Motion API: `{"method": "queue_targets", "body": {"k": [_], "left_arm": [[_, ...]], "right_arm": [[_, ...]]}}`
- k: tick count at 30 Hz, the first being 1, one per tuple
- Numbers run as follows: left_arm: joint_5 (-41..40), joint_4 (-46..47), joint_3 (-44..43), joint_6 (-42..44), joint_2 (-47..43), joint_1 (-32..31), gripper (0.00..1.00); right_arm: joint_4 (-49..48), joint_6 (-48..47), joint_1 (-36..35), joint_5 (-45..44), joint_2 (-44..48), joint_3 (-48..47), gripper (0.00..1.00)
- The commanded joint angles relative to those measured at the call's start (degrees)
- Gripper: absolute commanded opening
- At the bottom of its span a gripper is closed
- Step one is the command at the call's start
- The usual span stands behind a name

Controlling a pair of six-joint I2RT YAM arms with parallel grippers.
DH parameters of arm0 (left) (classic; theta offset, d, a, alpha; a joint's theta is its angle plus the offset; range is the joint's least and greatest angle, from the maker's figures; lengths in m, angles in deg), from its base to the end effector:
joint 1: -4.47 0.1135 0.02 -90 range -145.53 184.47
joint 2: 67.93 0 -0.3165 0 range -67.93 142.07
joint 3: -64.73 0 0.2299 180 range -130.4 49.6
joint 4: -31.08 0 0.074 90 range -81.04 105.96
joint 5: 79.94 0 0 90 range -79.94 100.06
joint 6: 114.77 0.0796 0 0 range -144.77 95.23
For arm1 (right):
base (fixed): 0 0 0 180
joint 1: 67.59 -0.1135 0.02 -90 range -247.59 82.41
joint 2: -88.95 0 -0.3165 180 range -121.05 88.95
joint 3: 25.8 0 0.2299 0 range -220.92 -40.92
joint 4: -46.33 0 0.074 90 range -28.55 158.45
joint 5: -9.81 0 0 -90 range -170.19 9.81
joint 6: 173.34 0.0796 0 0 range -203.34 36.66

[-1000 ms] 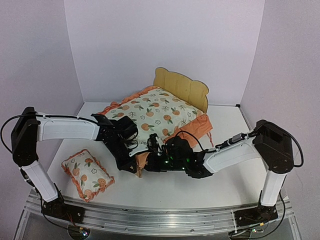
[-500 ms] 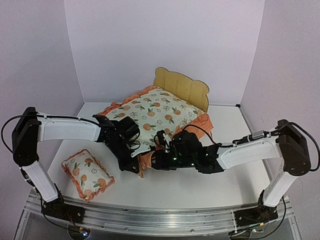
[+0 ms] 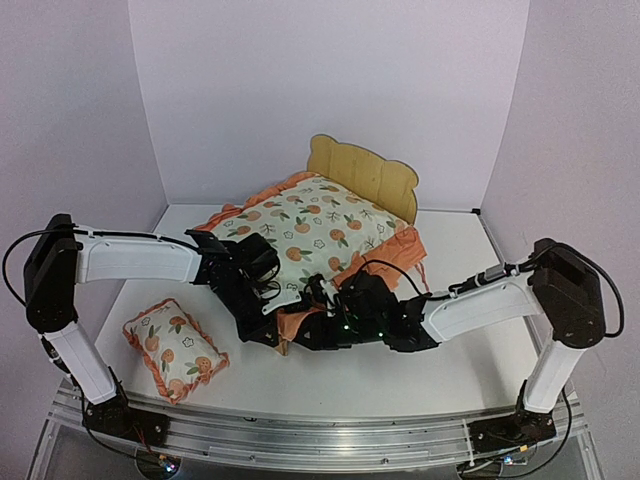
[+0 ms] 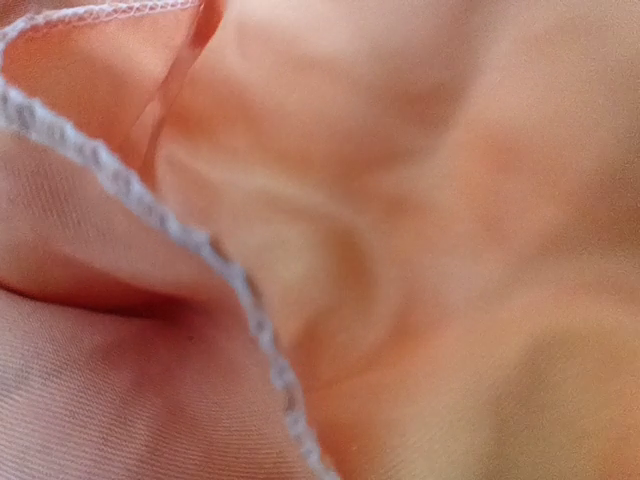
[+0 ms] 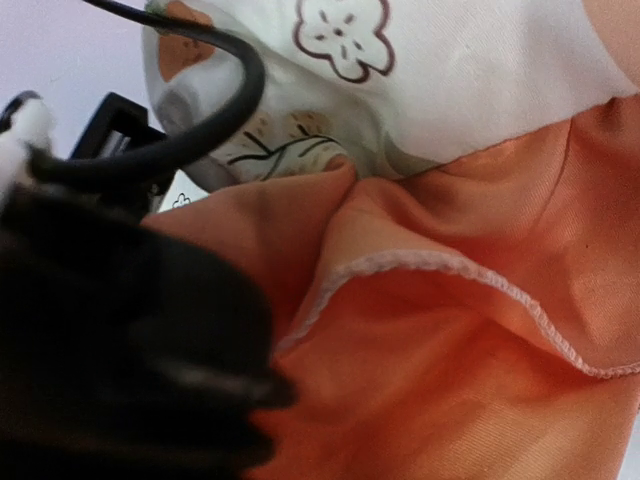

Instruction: Set up the pet bed

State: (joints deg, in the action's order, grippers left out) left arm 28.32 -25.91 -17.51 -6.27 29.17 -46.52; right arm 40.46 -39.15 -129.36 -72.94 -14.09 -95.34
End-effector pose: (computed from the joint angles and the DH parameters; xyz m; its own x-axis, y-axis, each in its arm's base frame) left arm 0.1870 -0.2705 0.2265 -0.3136 0.8658 -0.3899 0.9478 0.2607 -0.1835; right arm 0.1892 0.3736 0.2240 -0.8034 -0.0346 -0.5945 -0.5117 0.5506 0.6595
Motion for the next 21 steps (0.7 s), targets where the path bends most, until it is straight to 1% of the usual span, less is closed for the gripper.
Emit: {"method": "queue_targets", "body": {"k": [1, 4, 8, 14, 19, 21], "left_arm": [[-11.78, 17.72, -2.03, 0.50, 0.85, 2.59, 0.00], [-11.76, 17.74, -1.97, 0.44, 0.76, 2.49, 0.00], [-11.67, 17.71, -1.88, 0.34, 0.70, 2.44, 0.00], [-11.86, 17.87, -2.23, 0.40, 0.80, 2.38, 0.00], [-11.93, 17.96, -2.20, 0.41, 0.73, 2.38, 0.00], [-11.93, 17.98, -2.09, 0.40, 0.73, 2.38, 0.00]], "right_arm": [[-5.06, 0.43, 0.60, 0.84, -1.65, -0.49, 0.23], [-7.37, 1.09, 0.82, 0.86, -1.90, 0.08, 0.21], [-8.99, 1.26, 1.02, 1.12, -2.00, 0.44, 0.21], [-9.21, 1.74, 1.10, 2.56, -3.34, -0.71, 0.15], [-9.19, 3.06, 1.13, 3.39, -3.45, -0.35, 0.16], [-9.22, 3.39, 1.08, 3.71, -3.51, -0.26, 0.15]]}}
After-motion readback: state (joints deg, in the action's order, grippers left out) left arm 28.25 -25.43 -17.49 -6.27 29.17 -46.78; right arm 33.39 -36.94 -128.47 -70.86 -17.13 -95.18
